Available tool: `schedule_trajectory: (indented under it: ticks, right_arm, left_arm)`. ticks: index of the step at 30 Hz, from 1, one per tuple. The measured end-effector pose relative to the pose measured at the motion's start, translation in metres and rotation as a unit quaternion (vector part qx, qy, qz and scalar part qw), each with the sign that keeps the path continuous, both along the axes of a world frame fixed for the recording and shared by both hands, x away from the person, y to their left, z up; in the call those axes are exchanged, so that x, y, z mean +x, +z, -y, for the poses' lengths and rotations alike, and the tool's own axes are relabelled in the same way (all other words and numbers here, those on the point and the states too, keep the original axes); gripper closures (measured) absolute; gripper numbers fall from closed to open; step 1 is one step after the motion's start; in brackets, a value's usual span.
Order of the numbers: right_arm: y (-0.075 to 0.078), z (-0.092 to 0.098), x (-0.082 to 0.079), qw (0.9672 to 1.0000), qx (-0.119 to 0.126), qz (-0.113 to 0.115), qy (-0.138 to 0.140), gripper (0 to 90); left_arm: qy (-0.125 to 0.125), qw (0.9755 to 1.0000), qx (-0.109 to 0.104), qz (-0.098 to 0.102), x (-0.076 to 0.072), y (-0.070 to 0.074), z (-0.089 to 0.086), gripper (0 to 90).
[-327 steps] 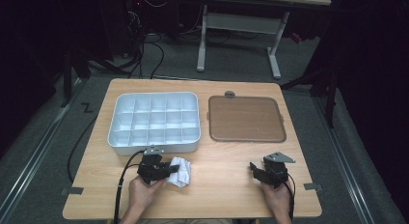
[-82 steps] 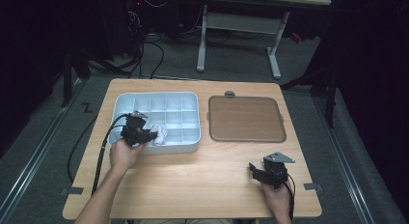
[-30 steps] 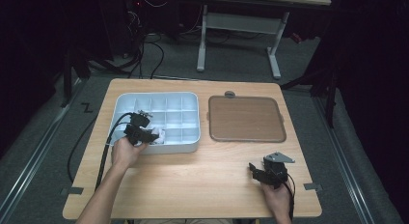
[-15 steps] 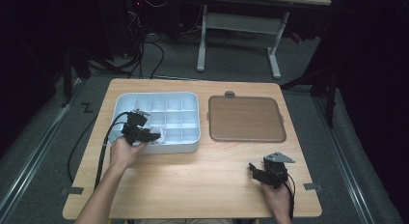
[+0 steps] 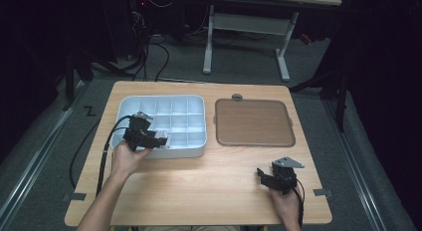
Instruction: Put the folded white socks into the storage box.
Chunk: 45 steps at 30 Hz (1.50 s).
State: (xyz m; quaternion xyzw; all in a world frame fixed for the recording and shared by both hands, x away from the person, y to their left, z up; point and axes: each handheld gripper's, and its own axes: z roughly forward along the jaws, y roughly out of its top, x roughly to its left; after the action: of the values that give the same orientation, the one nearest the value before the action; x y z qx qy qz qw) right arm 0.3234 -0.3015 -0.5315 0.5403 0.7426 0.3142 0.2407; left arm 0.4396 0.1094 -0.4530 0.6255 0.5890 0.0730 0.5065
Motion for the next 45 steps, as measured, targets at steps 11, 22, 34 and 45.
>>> schedule_trajectory:
  ticks: [11, 22, 34, 45]
  right_arm:
    - [0.000, 0.000, 0.000, 1.0000, 0.000, 0.000, 0.000, 34.7]
    - [0.000, 0.000, 0.000, 1.0000, -0.001, 0.001, 0.001, 34.8]
    - [0.000, 0.000, 0.000, 1.0000, 0.000, 0.000, 0.000, 34.7]
    - [0.000, 0.000, 0.000, 1.0000, 0.000, 0.000, 0.000, 34.7]
  left_arm:
    - [0.007, 0.9971, 0.073, 0.020, 0.003, -0.011, 0.011, 56.9]
    - [0.013, 0.9949, 0.098, 0.021, 0.010, -0.021, 0.011, 87.1]
    - [0.006, 0.9937, 0.112, -0.005, 0.016, -0.035, 0.016, 88.9]
    - [-0.001, 0.9939, 0.108, -0.023, 0.017, -0.040, 0.014, 89.1]
